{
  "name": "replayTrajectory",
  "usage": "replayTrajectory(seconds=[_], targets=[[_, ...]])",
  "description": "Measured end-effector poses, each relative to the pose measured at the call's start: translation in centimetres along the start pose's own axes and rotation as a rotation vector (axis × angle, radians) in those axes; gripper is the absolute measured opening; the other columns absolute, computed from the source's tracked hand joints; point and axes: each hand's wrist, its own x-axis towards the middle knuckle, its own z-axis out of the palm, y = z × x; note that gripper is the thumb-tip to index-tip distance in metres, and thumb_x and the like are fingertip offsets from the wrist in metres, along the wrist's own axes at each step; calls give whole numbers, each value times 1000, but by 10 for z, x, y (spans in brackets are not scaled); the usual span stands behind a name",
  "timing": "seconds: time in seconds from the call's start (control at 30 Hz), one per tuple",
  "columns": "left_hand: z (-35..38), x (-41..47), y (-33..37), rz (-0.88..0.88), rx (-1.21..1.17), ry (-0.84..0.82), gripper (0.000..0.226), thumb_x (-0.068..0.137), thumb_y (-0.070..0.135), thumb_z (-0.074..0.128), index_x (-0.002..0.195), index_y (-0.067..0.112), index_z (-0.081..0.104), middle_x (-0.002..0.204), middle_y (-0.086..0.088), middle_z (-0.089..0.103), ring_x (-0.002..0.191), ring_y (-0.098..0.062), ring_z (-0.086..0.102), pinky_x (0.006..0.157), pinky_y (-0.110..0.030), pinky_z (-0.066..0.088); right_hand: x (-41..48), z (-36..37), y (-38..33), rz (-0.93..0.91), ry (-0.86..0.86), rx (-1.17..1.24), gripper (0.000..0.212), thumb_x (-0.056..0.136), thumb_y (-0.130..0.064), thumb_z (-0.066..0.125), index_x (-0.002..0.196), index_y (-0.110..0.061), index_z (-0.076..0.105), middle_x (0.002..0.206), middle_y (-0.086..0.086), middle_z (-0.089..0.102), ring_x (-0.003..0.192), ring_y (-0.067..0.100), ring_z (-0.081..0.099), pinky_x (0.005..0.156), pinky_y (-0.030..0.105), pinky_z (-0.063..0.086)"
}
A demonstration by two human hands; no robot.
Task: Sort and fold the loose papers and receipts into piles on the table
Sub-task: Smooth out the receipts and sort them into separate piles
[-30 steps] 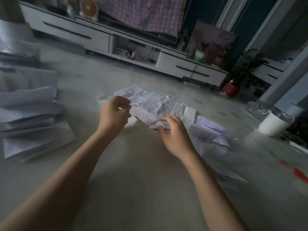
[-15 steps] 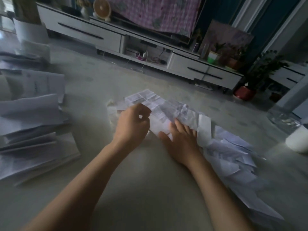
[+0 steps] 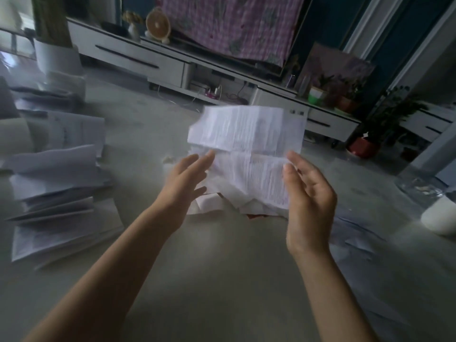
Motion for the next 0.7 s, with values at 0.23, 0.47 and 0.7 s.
replayTrajectory(seconds=[0.23,0.47,0.7], targets=[[-4,-4,1,-15,99,-165,76,62,60,68,127,23,52,127,6,58,117,-13,55,97,-35,45,3,0,13,297,-8,131,27,85,0,59,92,-25,66,101,-4,67,90,6,60,66,12,48],[8,-16,8,7,171,-389,82,63,66,68,132,26,48,130,2,58,116,-14,57,99,-38,45,-1,6,8,441,-212,339,26,83,3,55,89,-18,68,85,-6,71,84,10,63,72,21,52],[15,-19,9,-18,-78,-354,36,76,27,57,107,9,61,98,-6,71,89,-19,68,80,-32,57,-8,10,12,100,-254,-57,25,87,-4,61,95,-28,61,96,-8,65,83,1,63,67,13,48]])
